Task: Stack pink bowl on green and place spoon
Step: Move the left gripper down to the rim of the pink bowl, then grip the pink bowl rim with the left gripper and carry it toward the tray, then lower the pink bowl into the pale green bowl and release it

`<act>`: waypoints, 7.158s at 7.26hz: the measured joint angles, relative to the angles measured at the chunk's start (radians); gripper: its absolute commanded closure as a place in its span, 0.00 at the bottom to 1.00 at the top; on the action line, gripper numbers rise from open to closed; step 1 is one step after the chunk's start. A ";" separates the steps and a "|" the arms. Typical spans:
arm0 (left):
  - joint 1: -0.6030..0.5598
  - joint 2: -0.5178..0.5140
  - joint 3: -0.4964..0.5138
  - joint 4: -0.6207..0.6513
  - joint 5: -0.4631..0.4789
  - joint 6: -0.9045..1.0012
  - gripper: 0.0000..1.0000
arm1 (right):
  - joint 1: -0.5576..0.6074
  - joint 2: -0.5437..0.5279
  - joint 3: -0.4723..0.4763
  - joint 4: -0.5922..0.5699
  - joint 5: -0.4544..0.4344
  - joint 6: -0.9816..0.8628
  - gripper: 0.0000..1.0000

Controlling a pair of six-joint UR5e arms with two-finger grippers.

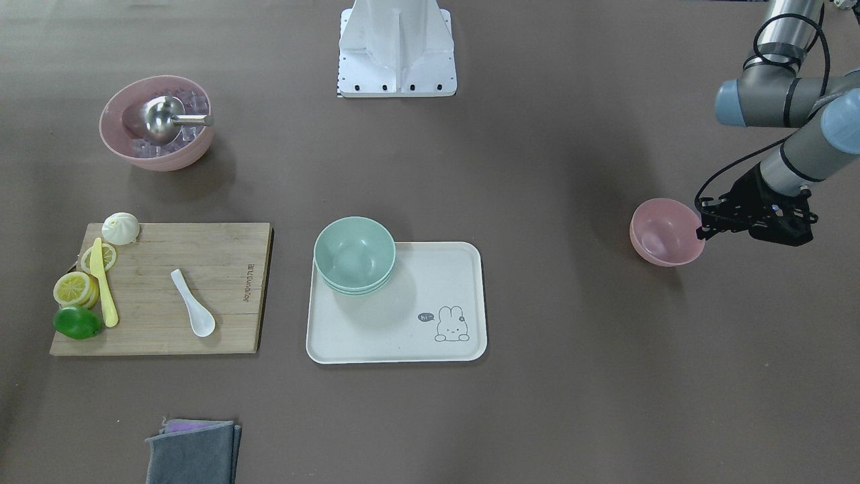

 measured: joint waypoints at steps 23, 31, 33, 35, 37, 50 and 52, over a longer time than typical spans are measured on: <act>0.232 -0.592 -0.253 0.672 0.147 -0.685 1.00 | -0.003 -0.002 -0.008 0.003 -0.014 0.000 0.00; 0.364 -0.846 0.045 0.599 0.269 -0.844 1.00 | -0.011 0.001 -0.010 0.003 -0.014 0.000 0.00; 0.367 -0.848 0.047 0.595 0.269 -0.852 1.00 | -0.014 0.005 -0.013 0.003 -0.014 0.000 0.00; 0.368 -0.850 0.049 0.594 0.269 -0.852 1.00 | -0.017 0.009 -0.017 0.003 -0.015 0.000 0.00; 0.370 -0.852 0.051 0.593 0.269 -0.853 1.00 | -0.018 0.010 -0.018 0.003 -0.014 0.000 0.00; 0.429 -0.884 0.171 0.485 0.335 -0.893 1.00 | -0.024 0.011 -0.018 0.005 -0.015 0.004 0.00; 0.436 -0.884 0.173 0.483 0.340 -0.896 1.00 | -0.028 0.011 -0.018 0.005 -0.015 0.014 0.00</act>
